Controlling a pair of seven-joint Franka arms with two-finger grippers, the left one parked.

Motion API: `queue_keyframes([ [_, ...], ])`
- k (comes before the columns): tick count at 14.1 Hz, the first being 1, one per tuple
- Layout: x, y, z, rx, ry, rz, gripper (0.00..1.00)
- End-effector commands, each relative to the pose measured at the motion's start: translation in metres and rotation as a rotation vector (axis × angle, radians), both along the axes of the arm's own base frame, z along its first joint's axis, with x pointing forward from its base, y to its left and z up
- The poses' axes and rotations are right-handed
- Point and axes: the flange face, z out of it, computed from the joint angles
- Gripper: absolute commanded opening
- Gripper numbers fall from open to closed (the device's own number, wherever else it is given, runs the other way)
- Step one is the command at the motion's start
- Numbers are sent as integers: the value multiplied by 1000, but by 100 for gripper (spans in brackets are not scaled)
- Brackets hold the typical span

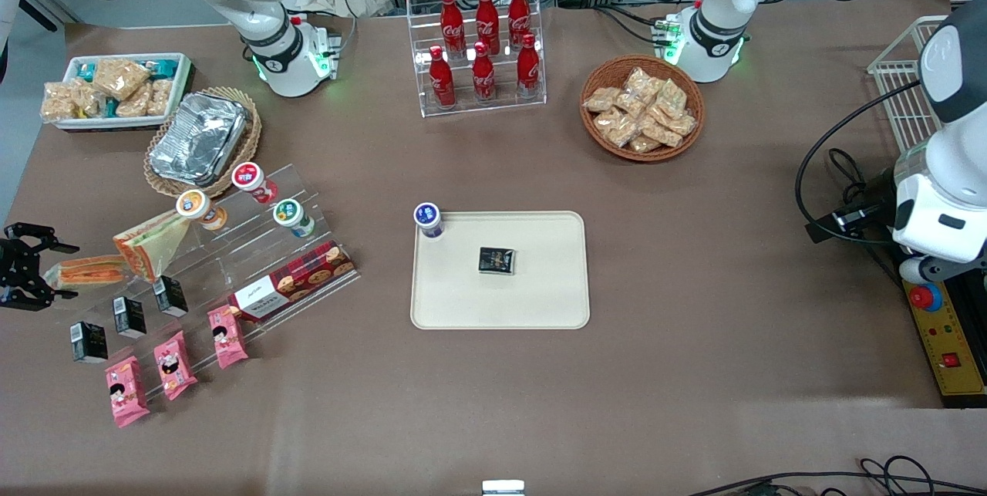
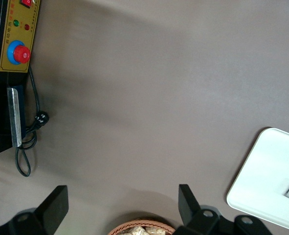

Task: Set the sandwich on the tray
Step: 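Close the right gripper on the upright wrapped triangular sandwich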

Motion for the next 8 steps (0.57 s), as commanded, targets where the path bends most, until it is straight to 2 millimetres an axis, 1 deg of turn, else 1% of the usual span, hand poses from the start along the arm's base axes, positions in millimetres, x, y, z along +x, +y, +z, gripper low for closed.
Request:
queue_keyframes([
  [1,0,3,-1,16,-23,7,75],
  [3,-1,3,1,19,-30,33,59],
  [4,0,5,4,17,-34,39,57],
  [6,1,7,19,8,-56,64,49],
  [7,4,14,24,1,-68,122,49],
  [8,6,16,26,-7,-72,162,47],
])
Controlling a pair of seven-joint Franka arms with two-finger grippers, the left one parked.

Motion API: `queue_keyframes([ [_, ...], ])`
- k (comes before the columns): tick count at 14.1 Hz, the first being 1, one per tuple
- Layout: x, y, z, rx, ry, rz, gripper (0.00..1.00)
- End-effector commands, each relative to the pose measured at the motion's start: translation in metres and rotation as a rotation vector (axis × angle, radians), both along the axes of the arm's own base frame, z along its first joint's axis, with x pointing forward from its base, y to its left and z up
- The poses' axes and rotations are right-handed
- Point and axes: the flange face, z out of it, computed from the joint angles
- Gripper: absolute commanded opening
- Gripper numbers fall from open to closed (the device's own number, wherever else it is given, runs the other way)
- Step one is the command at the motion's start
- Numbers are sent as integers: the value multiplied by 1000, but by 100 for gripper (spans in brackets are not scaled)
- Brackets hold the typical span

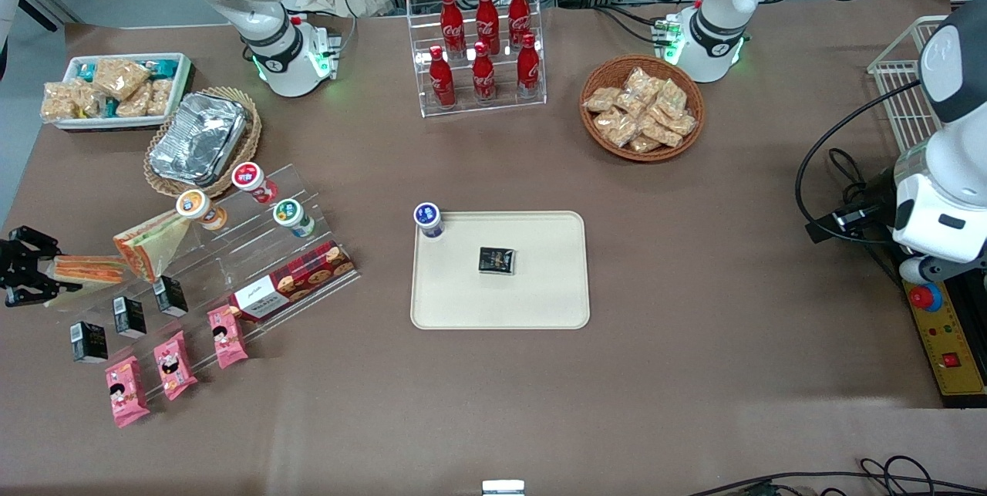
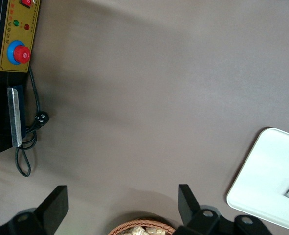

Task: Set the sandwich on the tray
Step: 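Close the right gripper on the upright wrapped triangular sandwich, then lift the sandwich out of the rack with the right gripper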

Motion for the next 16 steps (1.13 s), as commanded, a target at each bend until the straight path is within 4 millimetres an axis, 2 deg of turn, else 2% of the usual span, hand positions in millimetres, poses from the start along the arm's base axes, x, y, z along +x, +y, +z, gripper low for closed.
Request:
queue_keyframes([
  [1,2,11,22,-32,-29,97,46],
  [2,5,20,27,-60,-23,135,45],
  [3,4,22,35,-80,-28,182,38],
  [5,3,24,53,-84,-62,252,37],
  [6,4,30,69,-94,-84,263,38],
  [7,10,48,77,-113,-90,318,38],
  [10,17,77,102,-142,-56,532,39],
  [12,23,87,117,-141,-86,620,38],
  [15,34,123,134,-146,-129,745,37],
  [16,38,136,146,-158,-152,797,37],
])
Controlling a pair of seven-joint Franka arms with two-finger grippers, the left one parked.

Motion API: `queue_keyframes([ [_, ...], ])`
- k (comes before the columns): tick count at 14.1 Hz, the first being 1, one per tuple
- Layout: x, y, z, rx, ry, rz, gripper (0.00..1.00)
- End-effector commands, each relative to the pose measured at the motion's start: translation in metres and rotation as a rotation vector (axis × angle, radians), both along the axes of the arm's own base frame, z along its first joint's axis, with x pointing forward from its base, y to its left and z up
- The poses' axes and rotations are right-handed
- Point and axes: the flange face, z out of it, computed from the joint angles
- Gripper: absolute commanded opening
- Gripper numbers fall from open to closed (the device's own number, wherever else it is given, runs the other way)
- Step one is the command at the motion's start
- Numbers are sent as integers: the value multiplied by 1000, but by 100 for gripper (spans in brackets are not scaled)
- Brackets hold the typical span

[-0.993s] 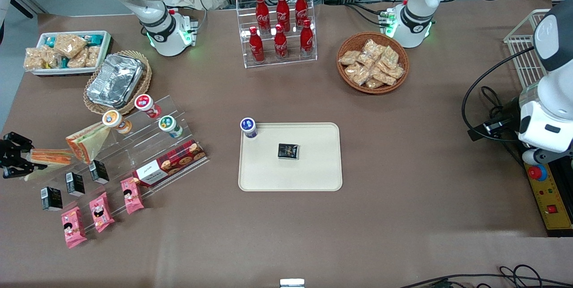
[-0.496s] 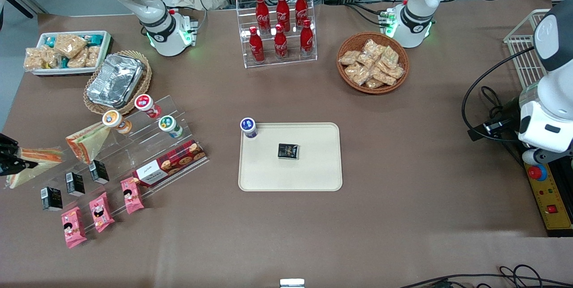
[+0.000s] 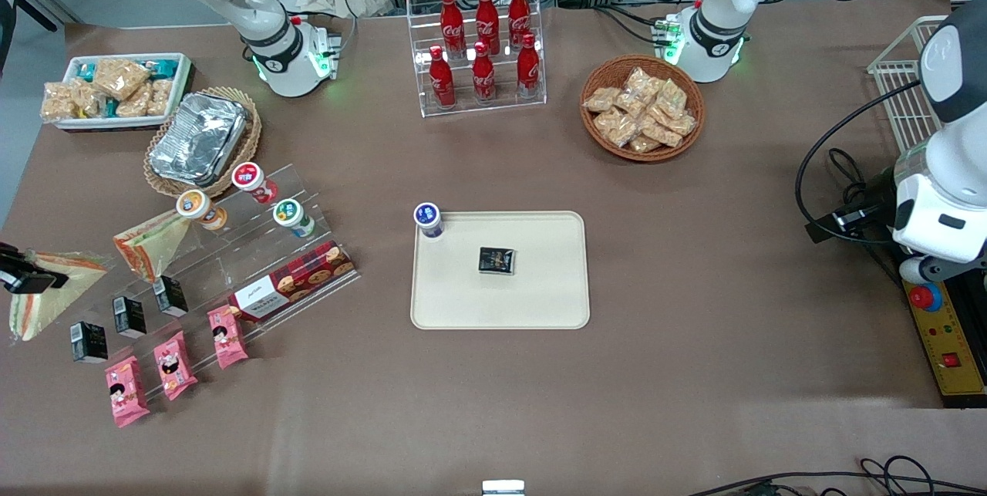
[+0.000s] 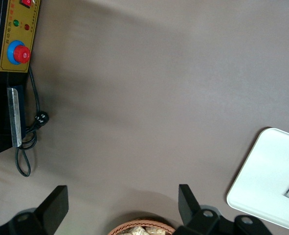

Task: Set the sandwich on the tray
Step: 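Lift the sandwich out of the rack with the right gripper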

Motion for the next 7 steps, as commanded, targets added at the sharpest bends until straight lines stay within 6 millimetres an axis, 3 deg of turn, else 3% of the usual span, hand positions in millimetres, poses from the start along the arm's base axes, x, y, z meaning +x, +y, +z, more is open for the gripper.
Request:
queue_keyframes([
  [1,8,33,34,-22,-45,153,37],
  [2,11,43,43,-26,-62,208,37],
  [4,12,98,62,-19,-82,319,37],
  [5,13,135,69,-17,-92,375,37],
  [7,12,228,76,-18,-108,532,38],
])
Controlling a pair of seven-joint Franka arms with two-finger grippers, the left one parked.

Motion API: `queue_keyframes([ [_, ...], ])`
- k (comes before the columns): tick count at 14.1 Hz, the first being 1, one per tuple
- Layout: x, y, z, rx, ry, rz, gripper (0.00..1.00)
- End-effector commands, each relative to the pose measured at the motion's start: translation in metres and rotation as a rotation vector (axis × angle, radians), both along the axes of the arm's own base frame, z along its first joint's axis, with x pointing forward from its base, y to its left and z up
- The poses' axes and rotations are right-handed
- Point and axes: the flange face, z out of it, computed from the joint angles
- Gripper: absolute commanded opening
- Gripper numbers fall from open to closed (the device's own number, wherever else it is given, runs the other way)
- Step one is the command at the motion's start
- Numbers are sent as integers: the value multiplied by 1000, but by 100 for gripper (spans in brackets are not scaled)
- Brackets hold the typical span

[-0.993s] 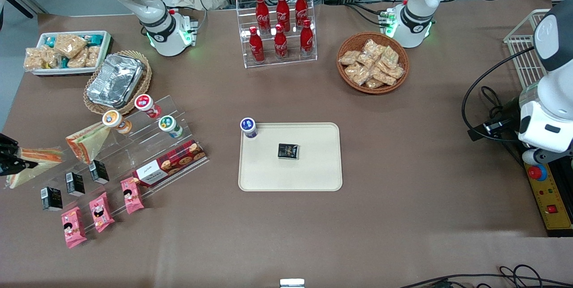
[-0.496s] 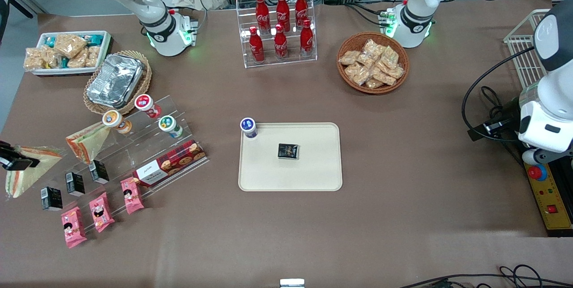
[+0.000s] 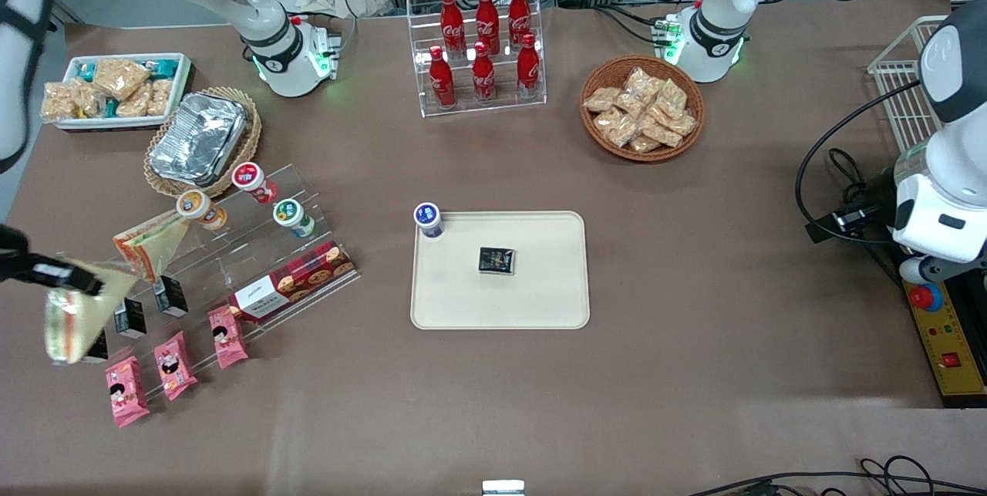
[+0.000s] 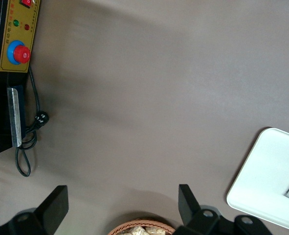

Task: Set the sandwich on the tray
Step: 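Carry the sandwich over the cream tray with the right gripper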

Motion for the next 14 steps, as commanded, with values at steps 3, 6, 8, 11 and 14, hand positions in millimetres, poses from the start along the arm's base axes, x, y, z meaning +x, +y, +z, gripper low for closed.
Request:
queue_keyframes([
  [3,-17,198,2,-37,-30,414,37],
  [6,-36,282,-16,-59,-33,633,37],
  [8,-38,322,-33,-93,-75,772,37],
  [11,-36,374,-79,-150,-120,1004,37],
  [14,-47,425,-129,-280,-121,1166,37],
])
